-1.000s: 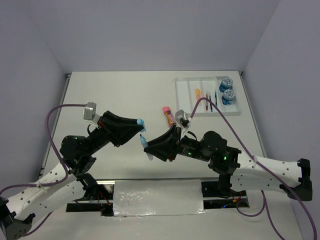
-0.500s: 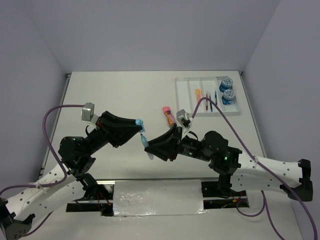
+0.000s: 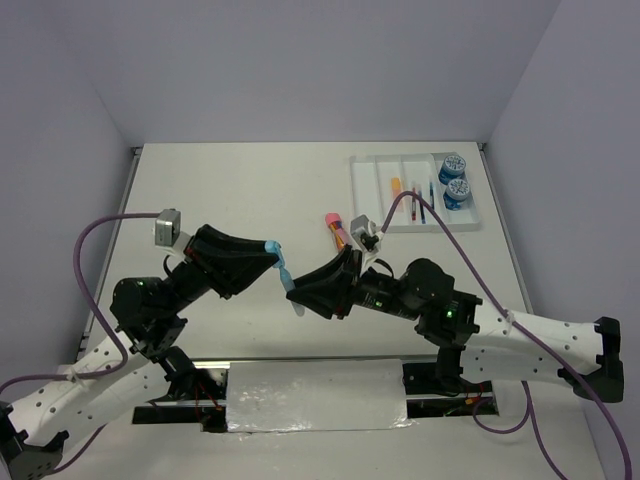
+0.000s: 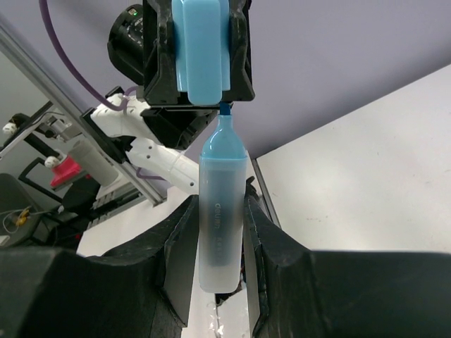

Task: Sort the stationery into containers
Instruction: Close the pen cap on the pen.

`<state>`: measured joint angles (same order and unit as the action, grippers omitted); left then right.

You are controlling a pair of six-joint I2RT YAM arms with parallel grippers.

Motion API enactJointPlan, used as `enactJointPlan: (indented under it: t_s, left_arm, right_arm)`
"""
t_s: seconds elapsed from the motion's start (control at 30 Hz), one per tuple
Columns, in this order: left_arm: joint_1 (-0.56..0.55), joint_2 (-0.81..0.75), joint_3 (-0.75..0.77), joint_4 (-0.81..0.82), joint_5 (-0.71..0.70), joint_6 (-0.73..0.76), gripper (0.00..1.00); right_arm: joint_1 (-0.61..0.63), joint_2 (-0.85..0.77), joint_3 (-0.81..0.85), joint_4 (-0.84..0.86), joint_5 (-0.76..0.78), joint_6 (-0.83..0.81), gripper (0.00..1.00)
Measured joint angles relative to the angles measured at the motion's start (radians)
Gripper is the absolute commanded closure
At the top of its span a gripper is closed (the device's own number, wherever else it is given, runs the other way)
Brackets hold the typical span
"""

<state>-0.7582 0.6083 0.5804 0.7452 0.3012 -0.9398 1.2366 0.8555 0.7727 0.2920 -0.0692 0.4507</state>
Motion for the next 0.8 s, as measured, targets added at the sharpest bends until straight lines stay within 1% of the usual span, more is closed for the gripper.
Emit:
enactJointPlan:
  t_s: [0.37, 0.6, 0.67, 0.77, 0.8]
  left_arm:
    - [0.0, -0.007, -0.017, -0.001, 0.0, 0.015, 1.0]
    - [0.0, -0.01, -0.039, 0.054, 0.002, 0.008, 1.0]
    - [0.001, -0.01, -0.043, 0.08, -0.002, -0.008, 0.99]
    - [0.002, -0.01, -0.045, 0.123, -0.012, -0.018, 0.94]
    - [0.003, -0.01, -0.045, 0.134, -0.015, -0.025, 0.91]
  right_arm:
    - [-0.007, 0.037, 0.056, 0.007, -0.018, -0.011, 0.93]
    - [-0.027, 0.074, 0.12, -0.028, -0.048, -0.034, 0.93]
    - [-0.034, 0.097, 0.15, -0.034, -0.068, -0.044, 0.93]
    - [-0.047, 0.126, 0.184, -0.029, -0.107, -0.051, 0.94]
    - [-0.05, 0.133, 0.192, -0.024, -0.117, -0.052, 0.93]
